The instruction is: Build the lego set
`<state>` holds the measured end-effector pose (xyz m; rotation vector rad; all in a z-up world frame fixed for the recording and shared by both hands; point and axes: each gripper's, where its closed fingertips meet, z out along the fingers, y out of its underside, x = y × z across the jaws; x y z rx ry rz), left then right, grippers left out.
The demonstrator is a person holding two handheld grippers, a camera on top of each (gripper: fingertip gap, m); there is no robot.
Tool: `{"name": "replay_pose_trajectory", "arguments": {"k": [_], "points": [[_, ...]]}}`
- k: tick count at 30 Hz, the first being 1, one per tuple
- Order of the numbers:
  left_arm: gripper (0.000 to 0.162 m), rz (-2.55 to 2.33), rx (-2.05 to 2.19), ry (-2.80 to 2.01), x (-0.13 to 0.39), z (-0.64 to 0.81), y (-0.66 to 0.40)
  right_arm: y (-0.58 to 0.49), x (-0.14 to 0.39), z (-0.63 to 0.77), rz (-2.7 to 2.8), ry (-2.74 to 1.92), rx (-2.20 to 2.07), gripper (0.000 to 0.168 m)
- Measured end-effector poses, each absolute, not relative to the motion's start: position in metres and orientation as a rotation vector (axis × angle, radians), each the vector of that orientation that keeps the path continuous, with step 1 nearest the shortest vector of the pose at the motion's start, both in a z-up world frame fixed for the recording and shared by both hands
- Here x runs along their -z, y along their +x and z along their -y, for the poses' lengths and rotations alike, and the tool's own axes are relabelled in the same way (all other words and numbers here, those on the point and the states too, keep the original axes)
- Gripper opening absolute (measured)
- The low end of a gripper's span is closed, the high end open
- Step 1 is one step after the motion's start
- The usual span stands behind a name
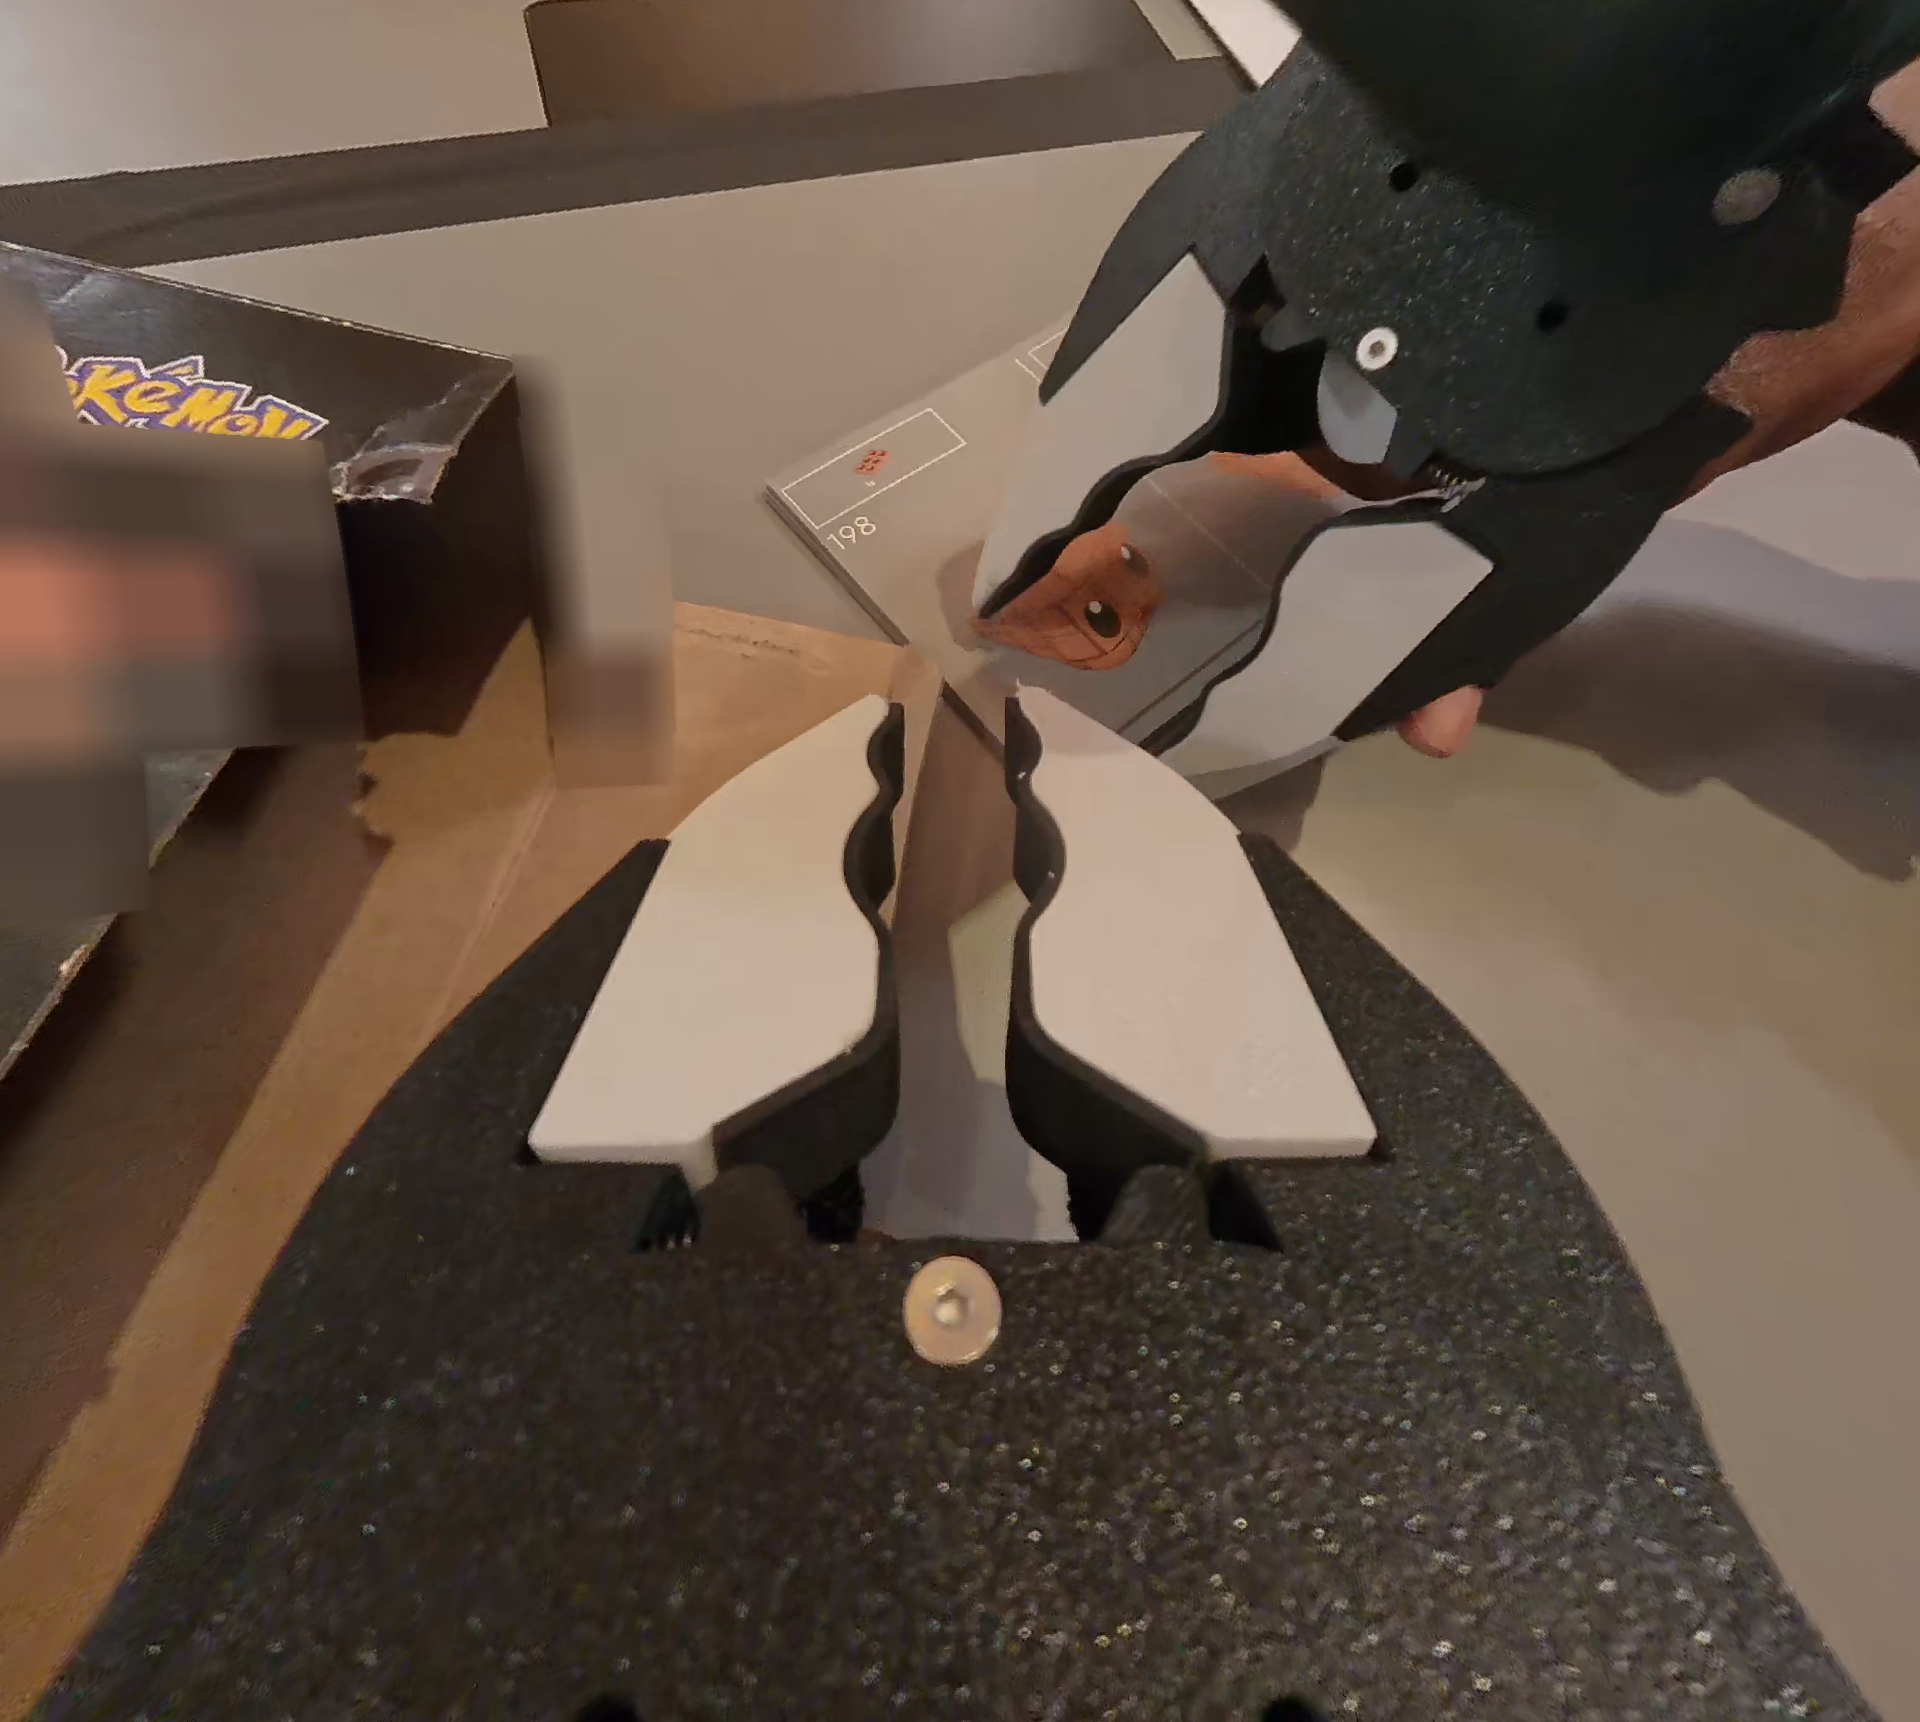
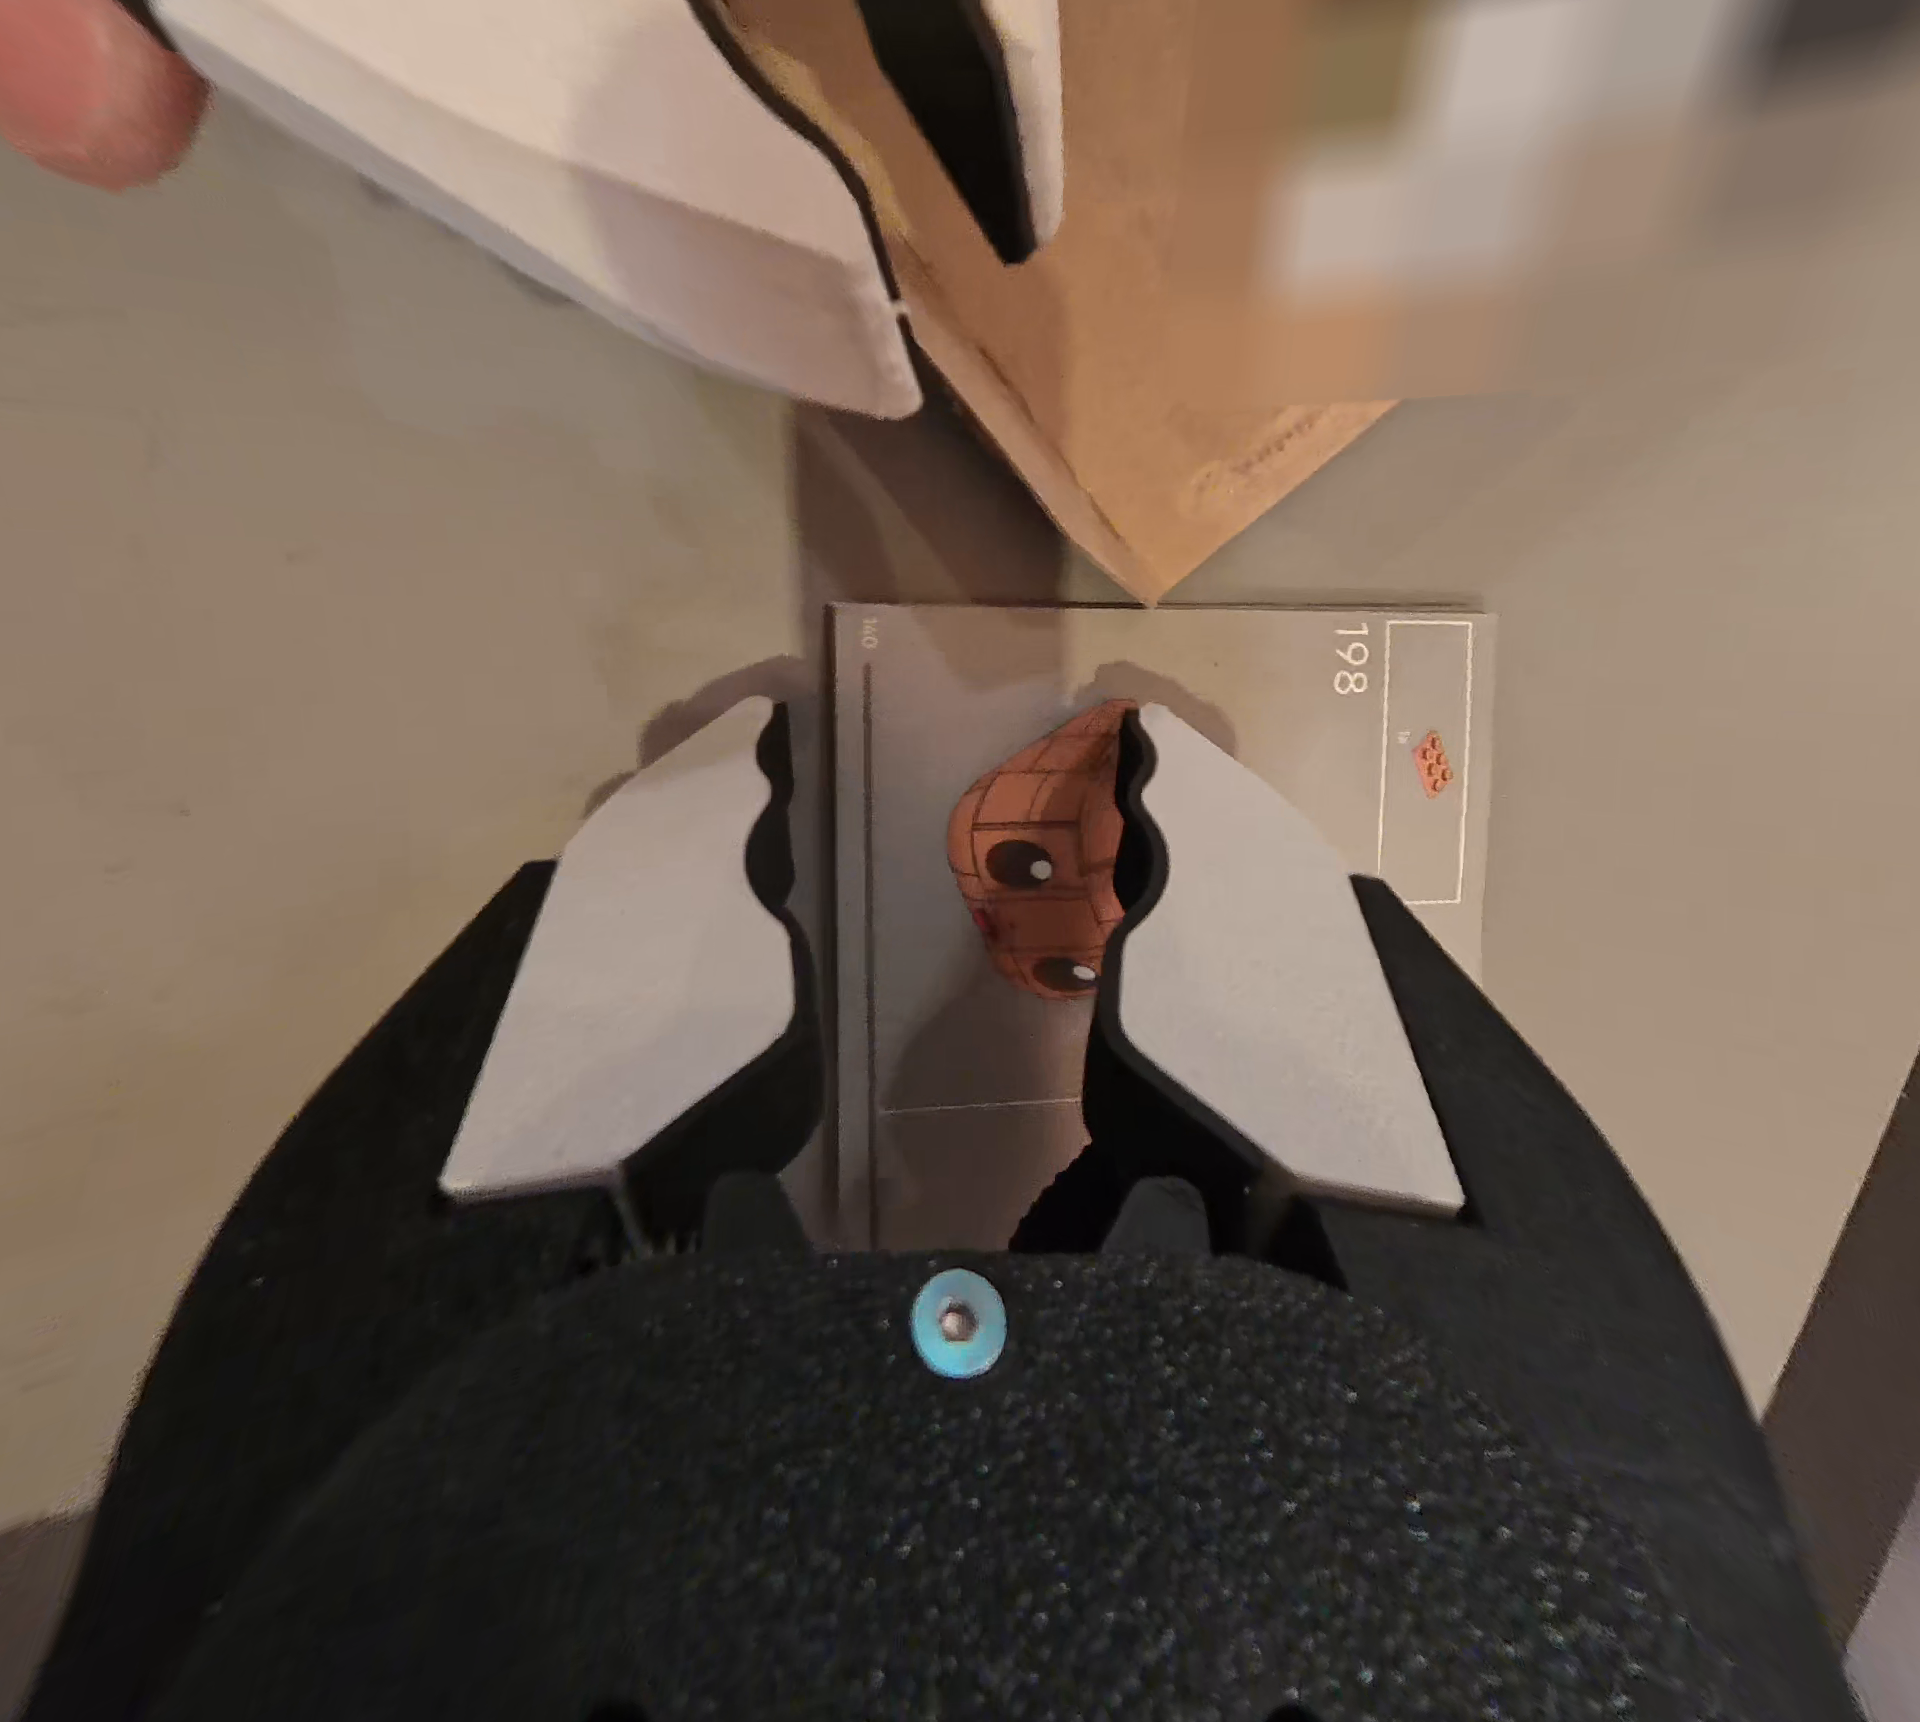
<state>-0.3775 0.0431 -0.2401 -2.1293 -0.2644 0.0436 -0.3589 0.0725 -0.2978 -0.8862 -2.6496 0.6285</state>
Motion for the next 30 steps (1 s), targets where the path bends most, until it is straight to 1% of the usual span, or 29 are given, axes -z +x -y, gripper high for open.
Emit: {"name": "replay_pose_trajectory", "arguments": {"k": [4, 11, 30], "points": [[0.018, 0.25, -0.042, -2.142, 0.242, -0.044, -0.375, -0.358, 0.297, -0.079, 2.626, -0.918, -0.626, 0.052], [0.018, 0.246, -0.029, -2.158, 0.247, -0.045, -0.374, -0.354, 0.297, -0.086, 2.612, -0.98, -0.652, 0.048], [0.018, 0.211, 0.019, -2.219, 0.263, -0.051, -0.361, -0.352, 0.282, -0.098, 2.493, -1.13, -0.852, 0.046]]}}
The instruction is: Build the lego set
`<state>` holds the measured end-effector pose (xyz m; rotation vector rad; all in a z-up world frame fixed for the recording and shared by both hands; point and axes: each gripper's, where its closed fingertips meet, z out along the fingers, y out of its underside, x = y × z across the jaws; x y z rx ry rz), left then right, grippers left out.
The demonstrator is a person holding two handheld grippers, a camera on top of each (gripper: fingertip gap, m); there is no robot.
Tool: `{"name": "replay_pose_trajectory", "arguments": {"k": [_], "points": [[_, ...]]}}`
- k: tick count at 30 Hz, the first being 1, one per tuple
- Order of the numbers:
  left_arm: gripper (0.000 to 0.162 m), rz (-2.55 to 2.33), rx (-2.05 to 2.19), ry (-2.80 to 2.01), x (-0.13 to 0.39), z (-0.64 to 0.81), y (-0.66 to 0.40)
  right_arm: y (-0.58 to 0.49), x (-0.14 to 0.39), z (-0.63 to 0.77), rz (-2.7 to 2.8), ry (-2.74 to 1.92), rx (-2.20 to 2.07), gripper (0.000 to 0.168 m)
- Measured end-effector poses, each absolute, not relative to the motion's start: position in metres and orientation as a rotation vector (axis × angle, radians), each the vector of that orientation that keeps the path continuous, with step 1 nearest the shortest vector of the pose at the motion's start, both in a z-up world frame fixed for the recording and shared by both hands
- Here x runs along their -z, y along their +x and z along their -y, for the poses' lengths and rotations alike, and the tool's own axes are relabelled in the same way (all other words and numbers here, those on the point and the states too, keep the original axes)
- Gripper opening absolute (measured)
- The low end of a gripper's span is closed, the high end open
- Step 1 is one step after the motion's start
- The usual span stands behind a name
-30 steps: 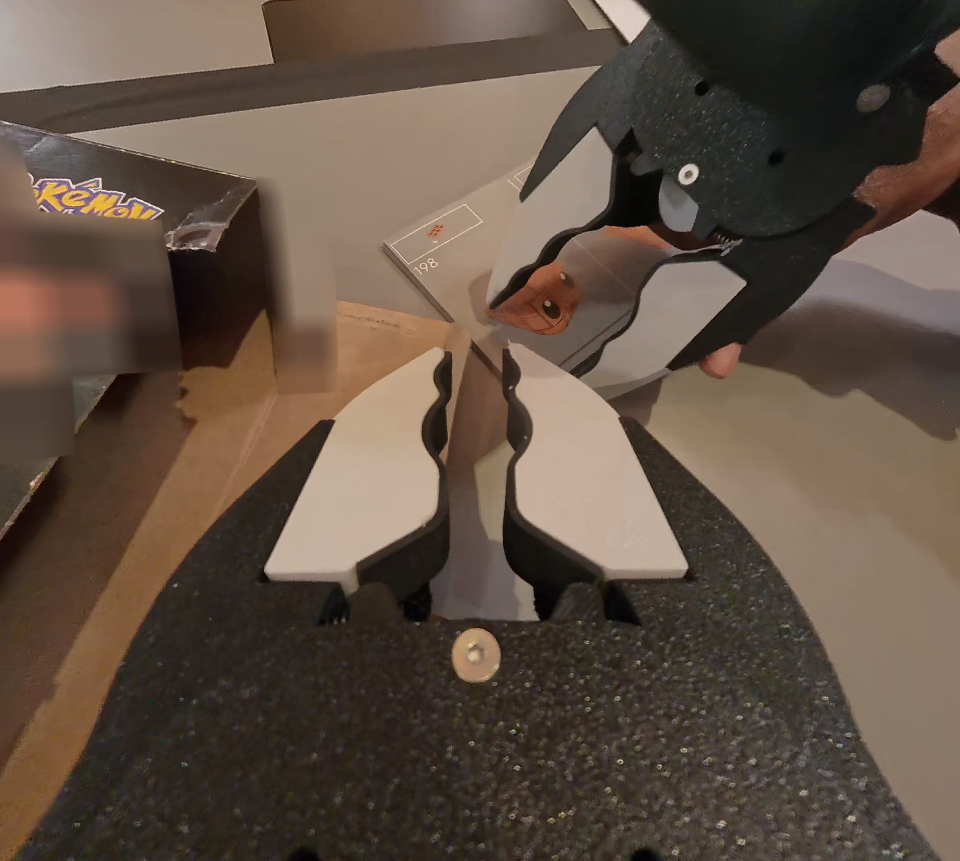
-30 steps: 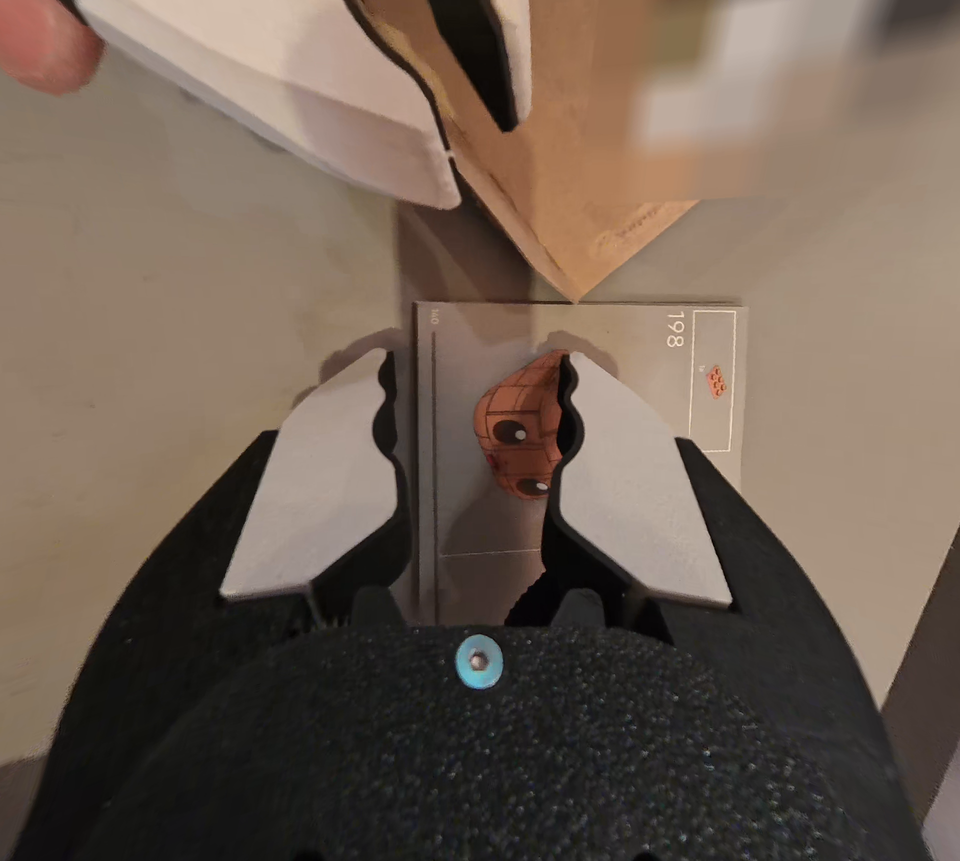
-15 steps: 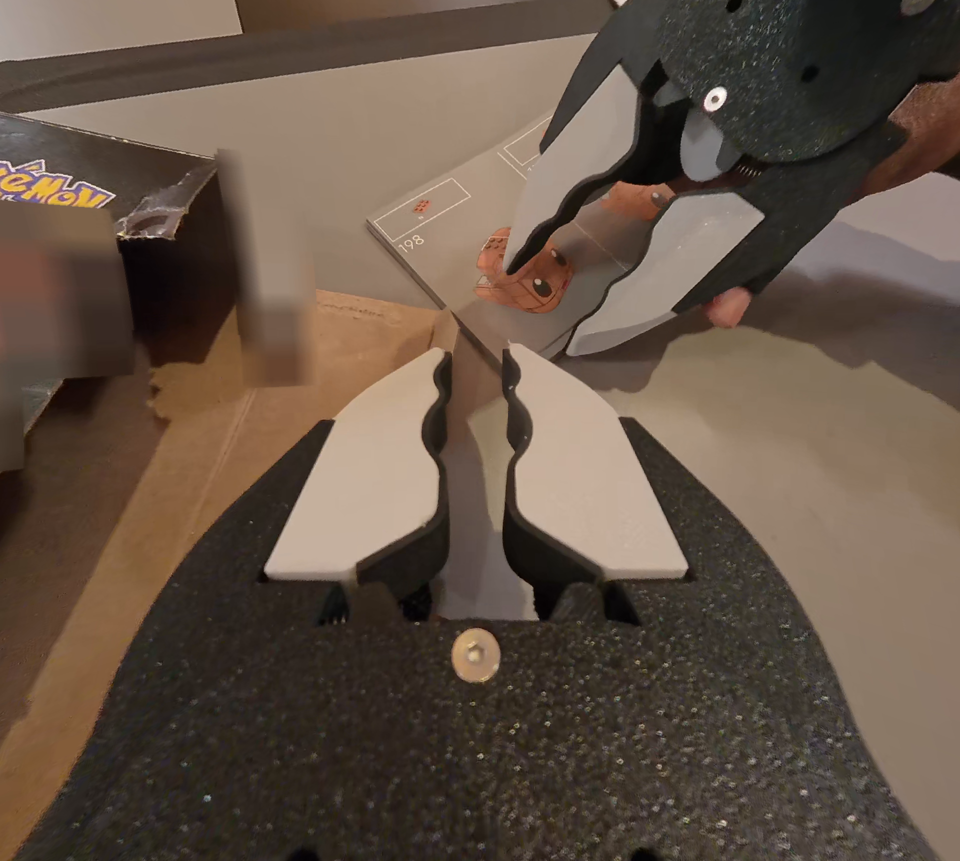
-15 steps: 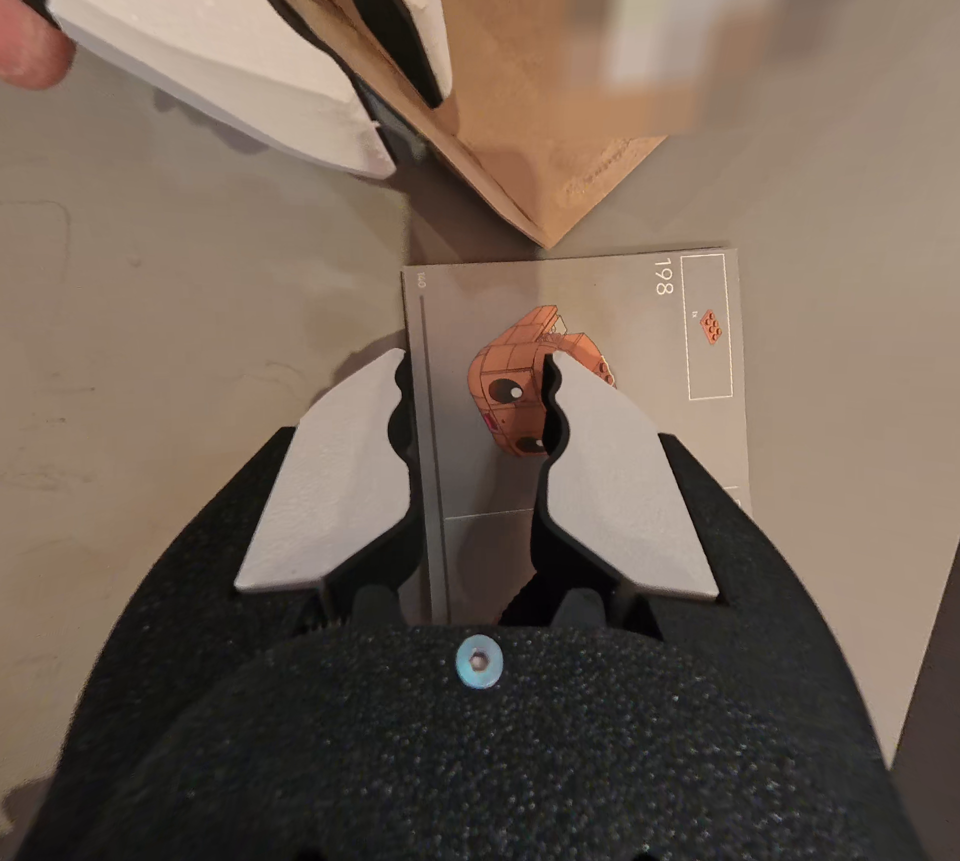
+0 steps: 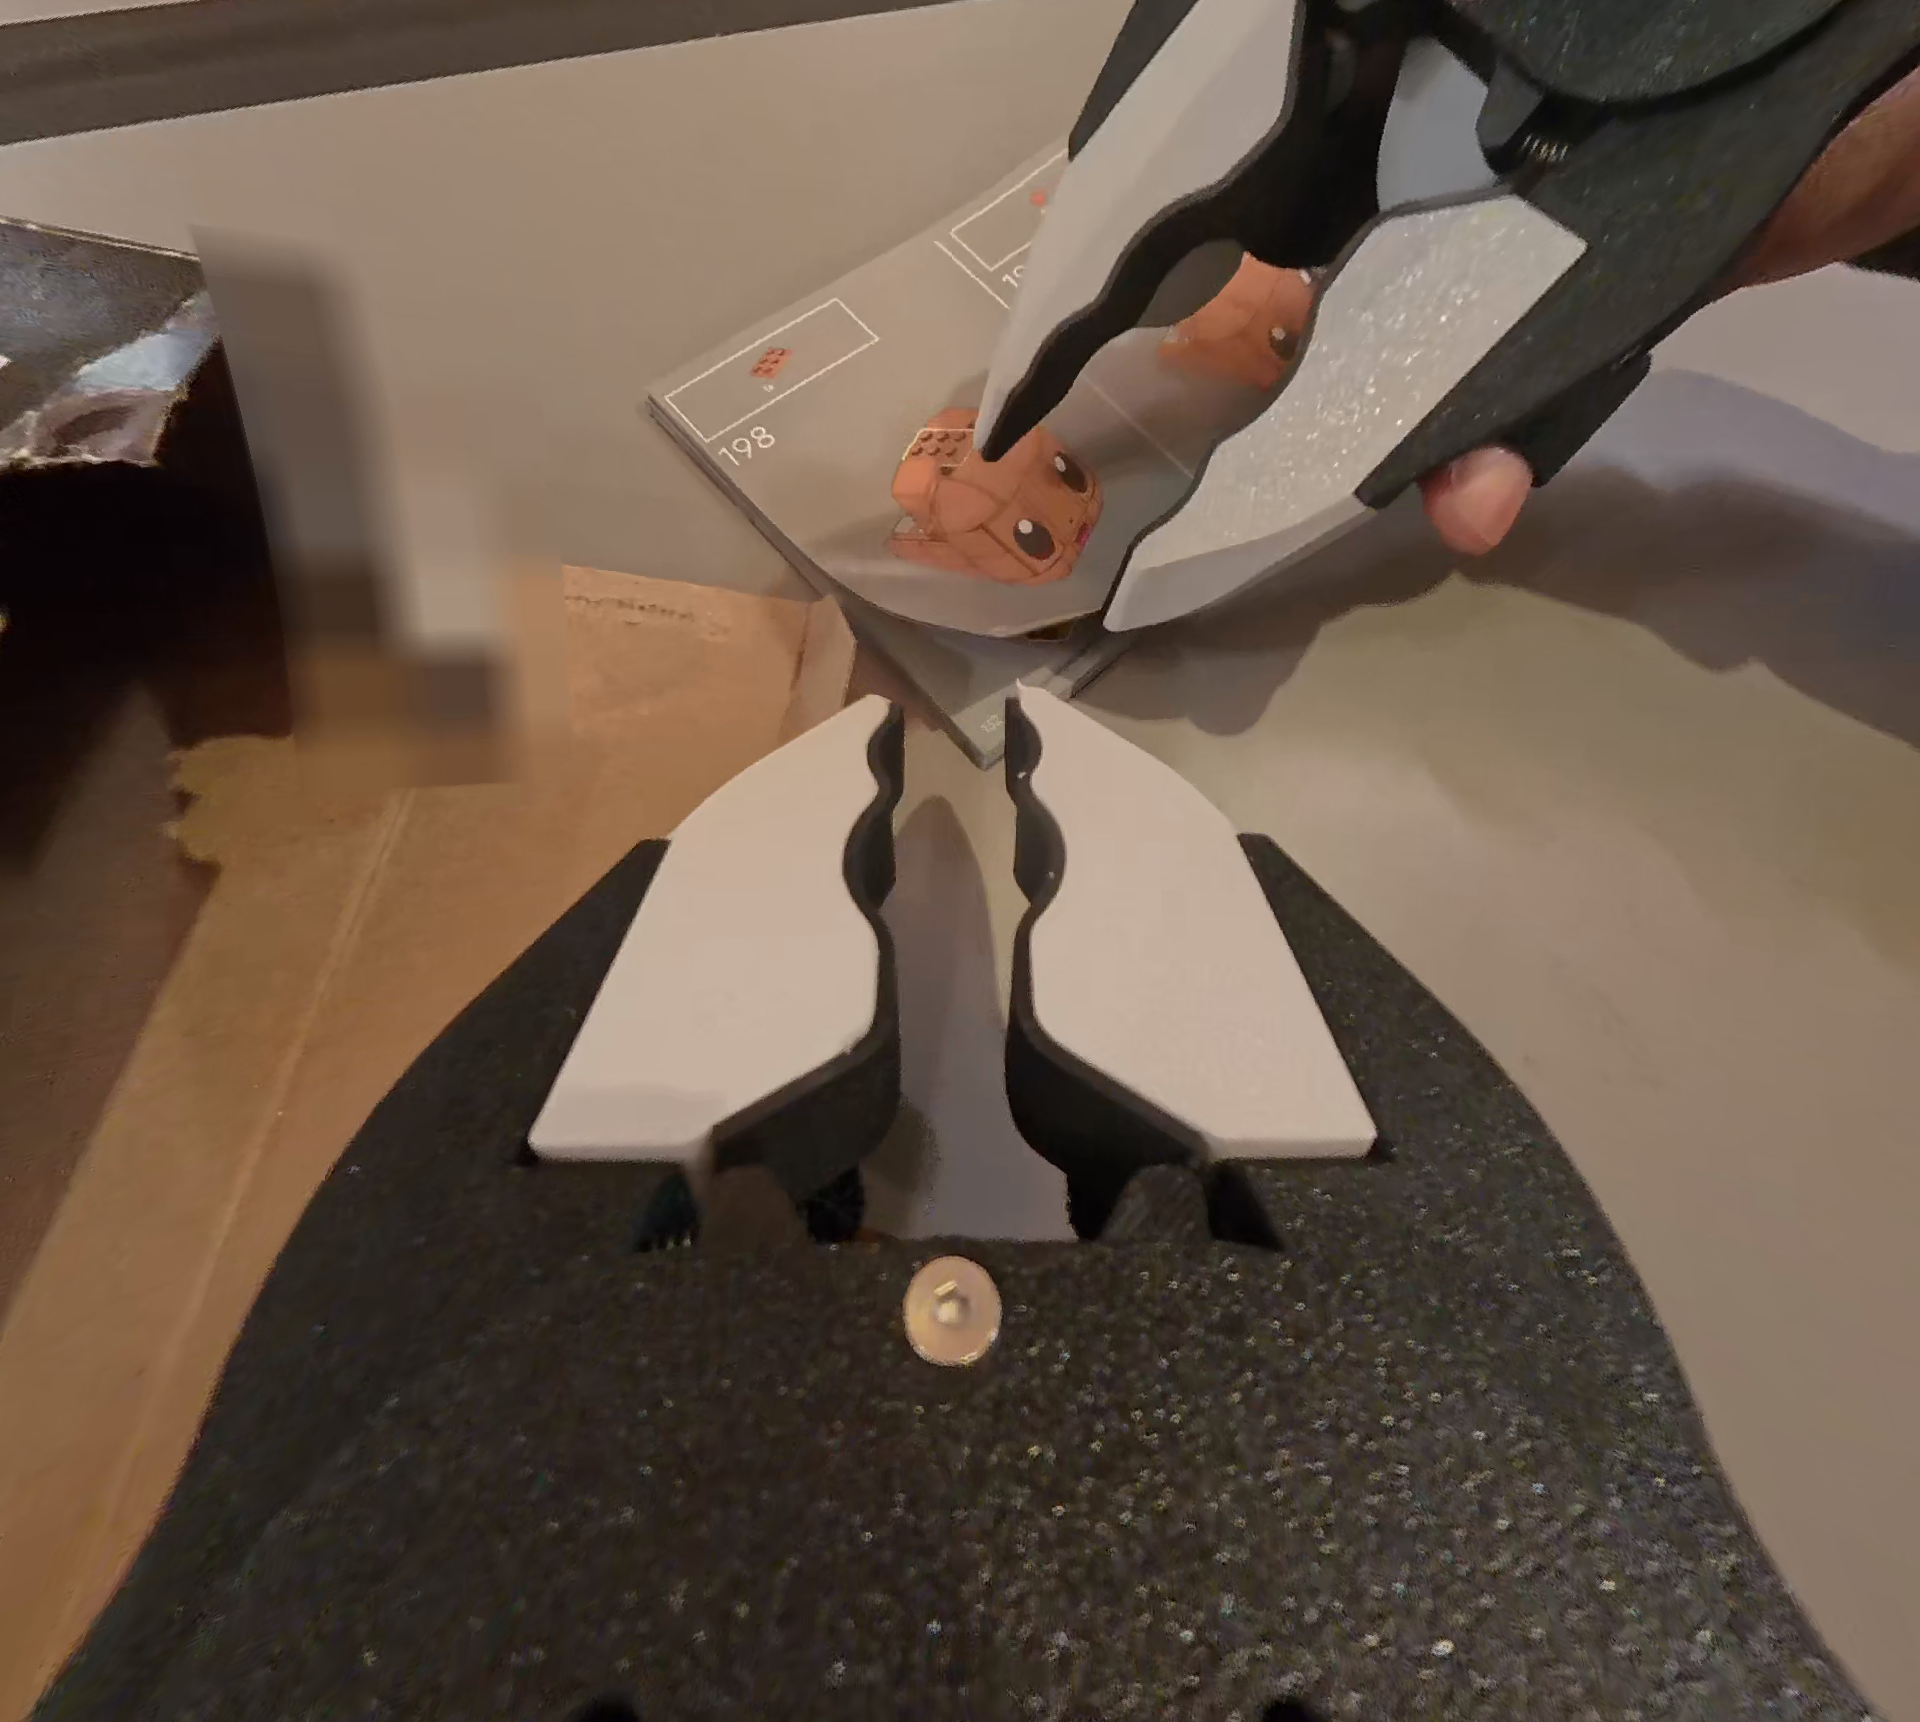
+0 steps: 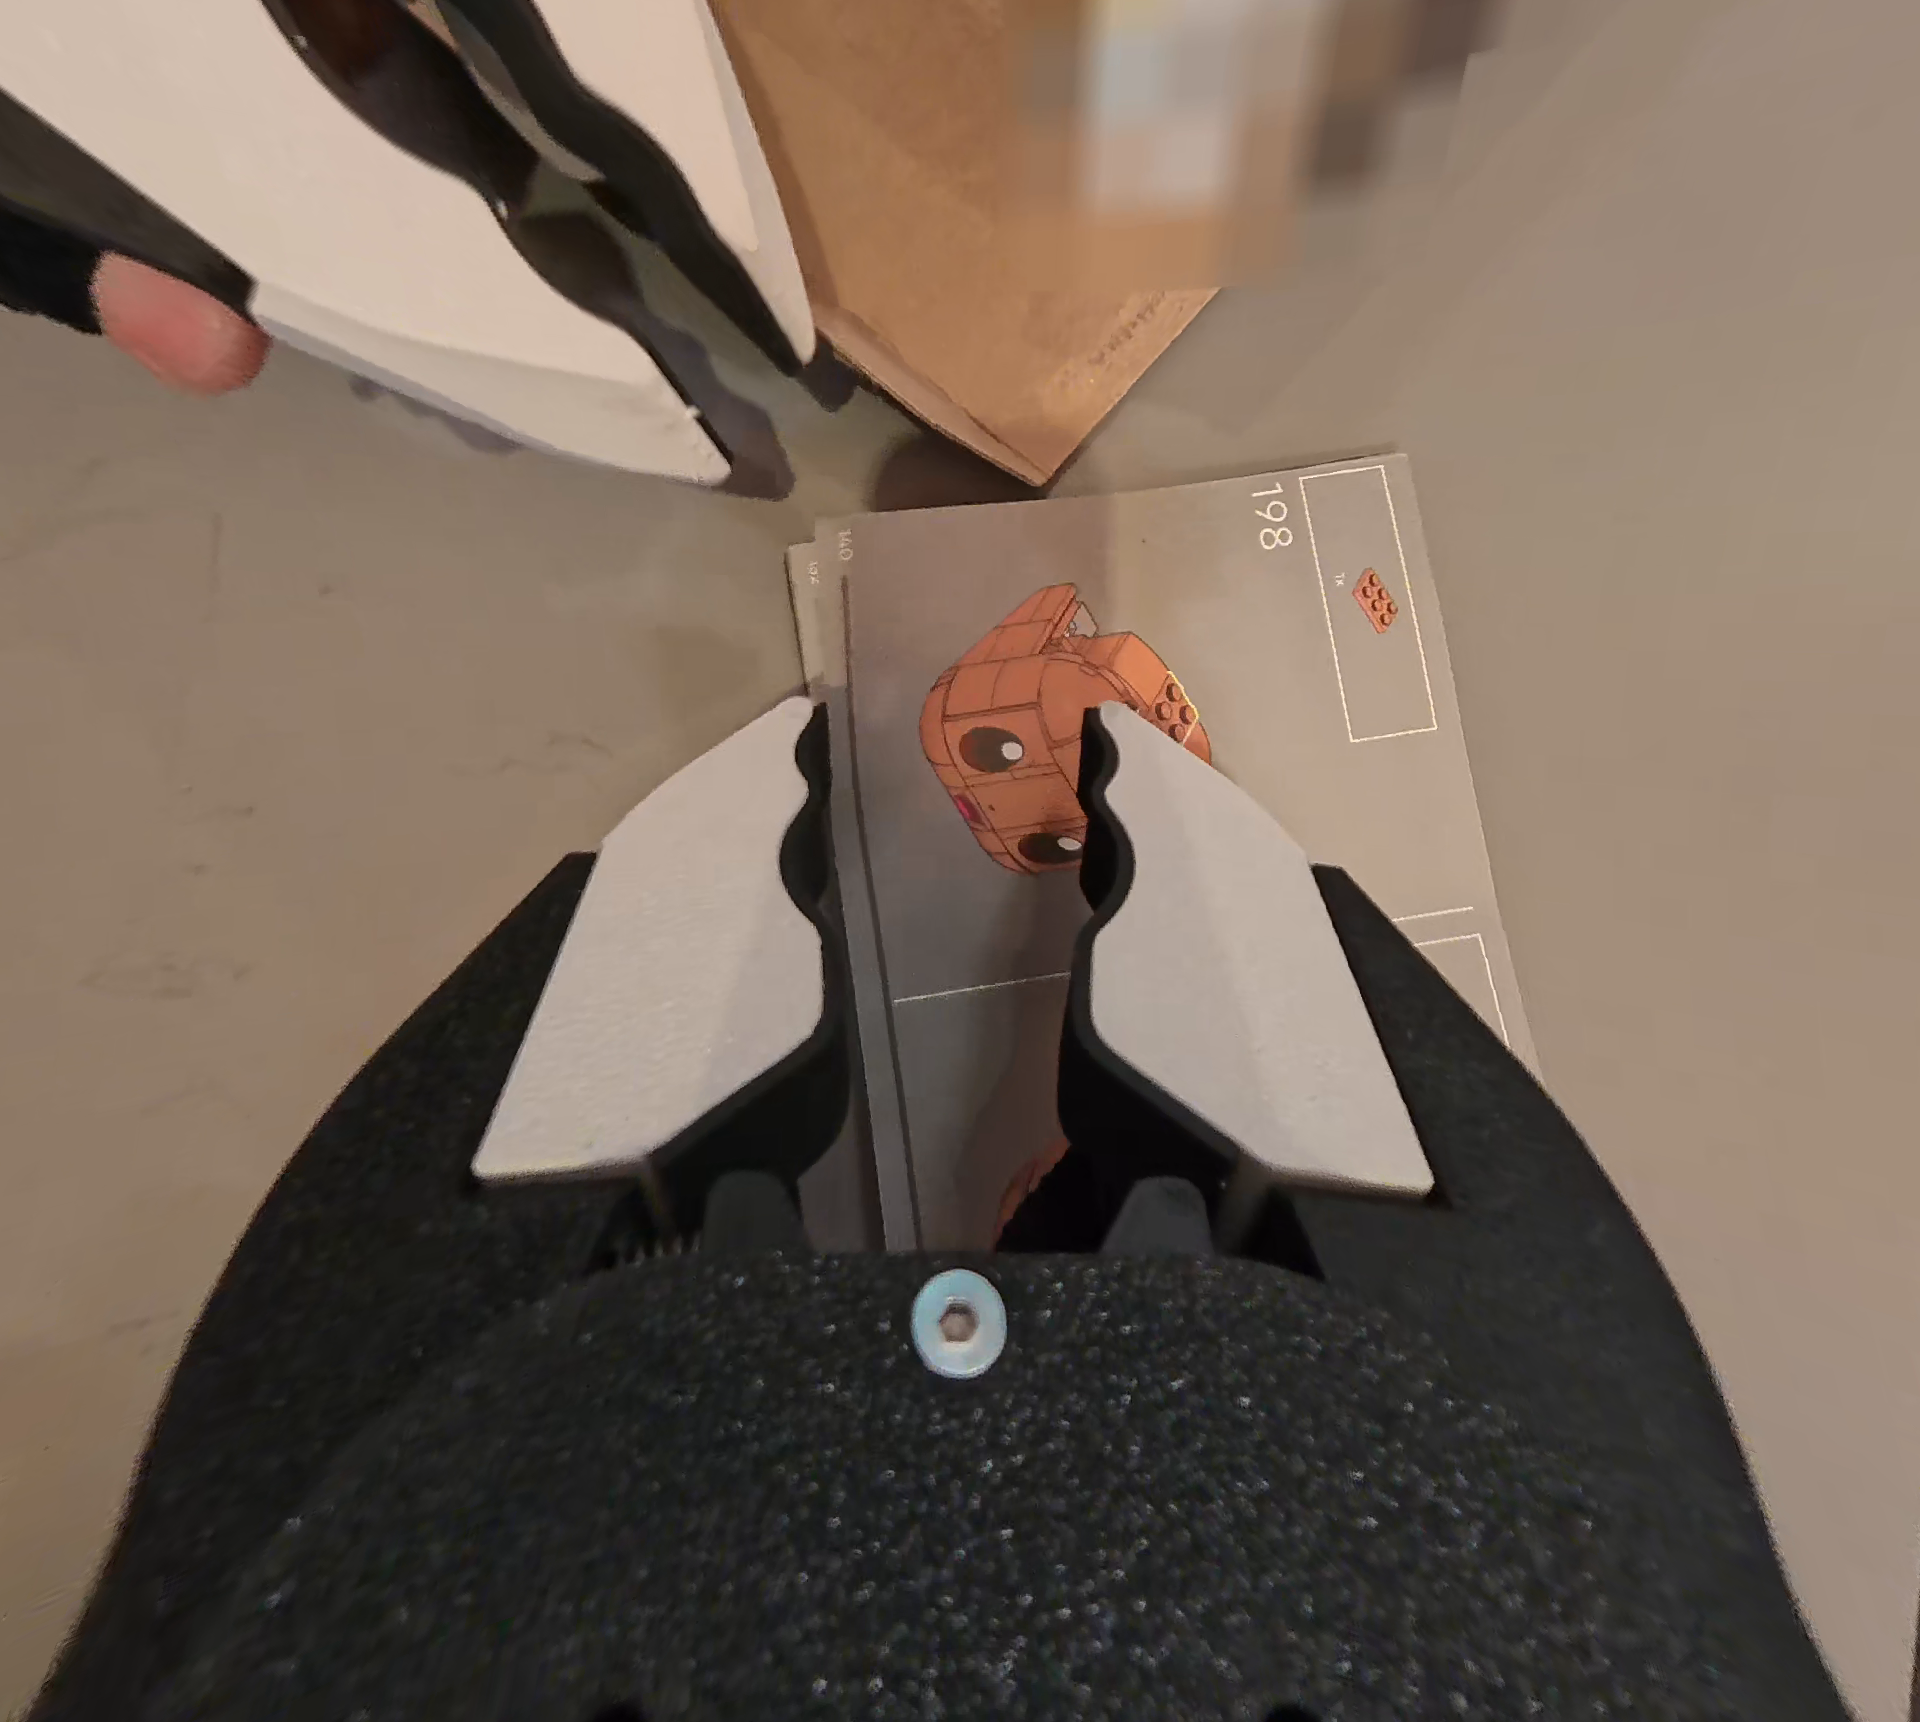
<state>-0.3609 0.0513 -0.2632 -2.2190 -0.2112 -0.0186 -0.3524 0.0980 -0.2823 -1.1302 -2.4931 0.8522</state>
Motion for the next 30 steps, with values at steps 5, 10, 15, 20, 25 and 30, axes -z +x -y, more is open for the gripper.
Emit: {"name": "replay_pose_trajectory", "arguments": {"k": [5, 10, 15, 20, 25, 30], "points": [[0.018, 0.175, -0.027, -2.249, 0.271, -0.058, -0.357, -0.352, 0.28, -0.101, 2.455, -1.163, -0.882, 0.045], [0.018, 0.132, -0.142, -2.248, 0.274, -0.067, -0.357, -0.352, 0.275, -0.107, 2.392, -1.235, -0.923, 0.044], [0.018, 0.059, -0.279, -2.257, 0.277, -0.073, -0.358, -0.35, 0.272, -0.109, 2.377, -1.254, -0.925, 0.043], [0.018, 0.022, -0.309, -2.252, 0.281, -0.08, -0.355, -0.347, 0.272, -0.11, 2.378, -1.26, -0.906, 0.042], [0.016, 0.006, -0.325, -2.239, 0.281, -0.085, -0.356, -0.343, 0.273, -0.11, 2.384, -1.261, -0.89, 0.042], [0.016, -0.018, -0.356, -2.204, 0.276, -0.09, -0.357, -0.338, 0.274, -0.11, 2.395, -1.246, -0.859, 0.041]]}}
